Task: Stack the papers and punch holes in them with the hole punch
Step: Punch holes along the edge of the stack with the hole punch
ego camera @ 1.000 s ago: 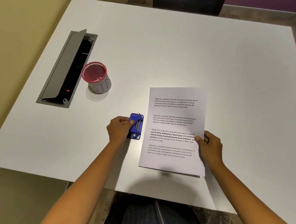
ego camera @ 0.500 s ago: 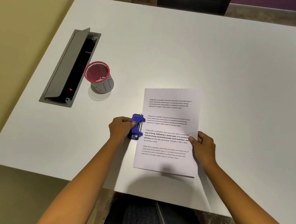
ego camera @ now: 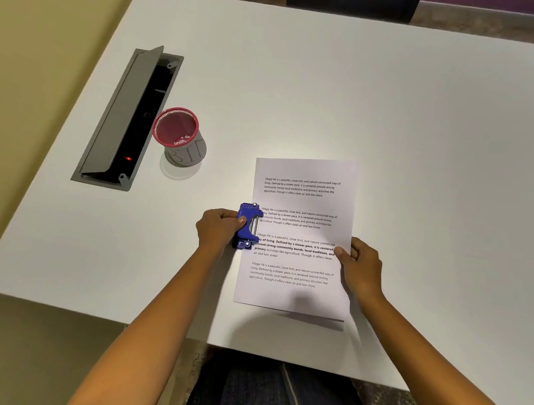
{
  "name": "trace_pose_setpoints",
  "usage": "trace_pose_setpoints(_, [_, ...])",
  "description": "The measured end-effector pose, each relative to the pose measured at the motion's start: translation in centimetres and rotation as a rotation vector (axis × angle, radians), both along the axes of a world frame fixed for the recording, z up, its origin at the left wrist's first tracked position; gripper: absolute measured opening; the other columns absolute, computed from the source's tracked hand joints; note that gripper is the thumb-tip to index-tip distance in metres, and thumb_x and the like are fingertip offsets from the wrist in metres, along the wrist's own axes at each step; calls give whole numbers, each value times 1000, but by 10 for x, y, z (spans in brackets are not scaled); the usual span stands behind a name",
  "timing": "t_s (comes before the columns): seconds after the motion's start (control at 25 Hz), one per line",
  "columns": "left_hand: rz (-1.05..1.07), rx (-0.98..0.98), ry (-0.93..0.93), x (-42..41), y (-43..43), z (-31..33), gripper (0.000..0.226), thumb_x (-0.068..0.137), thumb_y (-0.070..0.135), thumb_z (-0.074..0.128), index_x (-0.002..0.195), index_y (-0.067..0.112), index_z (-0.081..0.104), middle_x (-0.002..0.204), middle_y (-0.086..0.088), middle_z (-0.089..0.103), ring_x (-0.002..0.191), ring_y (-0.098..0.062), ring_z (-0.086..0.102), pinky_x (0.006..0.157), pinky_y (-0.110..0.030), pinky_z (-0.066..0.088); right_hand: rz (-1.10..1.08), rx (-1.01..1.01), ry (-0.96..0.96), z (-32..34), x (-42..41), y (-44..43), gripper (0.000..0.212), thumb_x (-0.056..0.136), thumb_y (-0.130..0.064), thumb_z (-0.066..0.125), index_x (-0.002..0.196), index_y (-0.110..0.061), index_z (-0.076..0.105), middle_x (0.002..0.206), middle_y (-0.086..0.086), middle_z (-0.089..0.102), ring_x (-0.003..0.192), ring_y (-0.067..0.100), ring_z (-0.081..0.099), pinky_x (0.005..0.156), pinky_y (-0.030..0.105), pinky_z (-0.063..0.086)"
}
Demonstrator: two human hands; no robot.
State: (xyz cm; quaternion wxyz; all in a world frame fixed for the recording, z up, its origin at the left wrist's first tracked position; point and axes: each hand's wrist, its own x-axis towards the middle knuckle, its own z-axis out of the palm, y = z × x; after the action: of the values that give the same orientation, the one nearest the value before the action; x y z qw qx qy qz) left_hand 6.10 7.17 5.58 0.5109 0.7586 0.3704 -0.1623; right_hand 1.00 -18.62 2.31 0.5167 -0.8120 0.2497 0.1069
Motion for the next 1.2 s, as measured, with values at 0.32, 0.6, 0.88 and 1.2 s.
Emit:
trace_pose_setpoints(0.32, [15, -26, -3, 1, -1, 1, 11, 82, 12, 73, 92, 9, 69, 109, -17, 72, 91, -26, 64, 97, -42, 53, -11, 3, 9, -2, 0, 0, 24, 90, -12, 60, 113, -13, 66, 104, -3, 70, 78, 8, 62, 62, 7, 41])
trace_pose_setpoints(0.6, [8, -15, 3, 0, -1, 1, 8, 82, 13, 72, 88, 14, 67, 106, -16, 73, 103, -33, 68, 97, -43, 52, 7, 12, 9, 1, 5, -2, 25, 90, -11, 60, 115, -14, 65, 108, 0, 70, 84, 13, 62, 76, 20, 47])
trace_pose_setpoints(0.88, [14, -15, 2, 1, 0, 0, 9, 82, 13, 73, 88, 14, 67, 107, -16, 73, 101, -33, 68, 97, -43, 53, -30, 41, 36, -2, -1, 0, 26, 90, -10, 59, 115, -13, 64, 111, 2, 70, 78, 6, 62, 64, 9, 43])
trace_pose_setpoints(1.2, [6, -40, 7, 2, 2, 0, 21, 82, 12, 74, 101, 4, 70, 105, -19, 72, 83, -26, 63, 95, -43, 54, -2, 9, 55, -2, 5, 2, 26, 91, -10, 58, 117, -11, 63, 114, 5, 69, 83, 12, 60, 61, 7, 39])
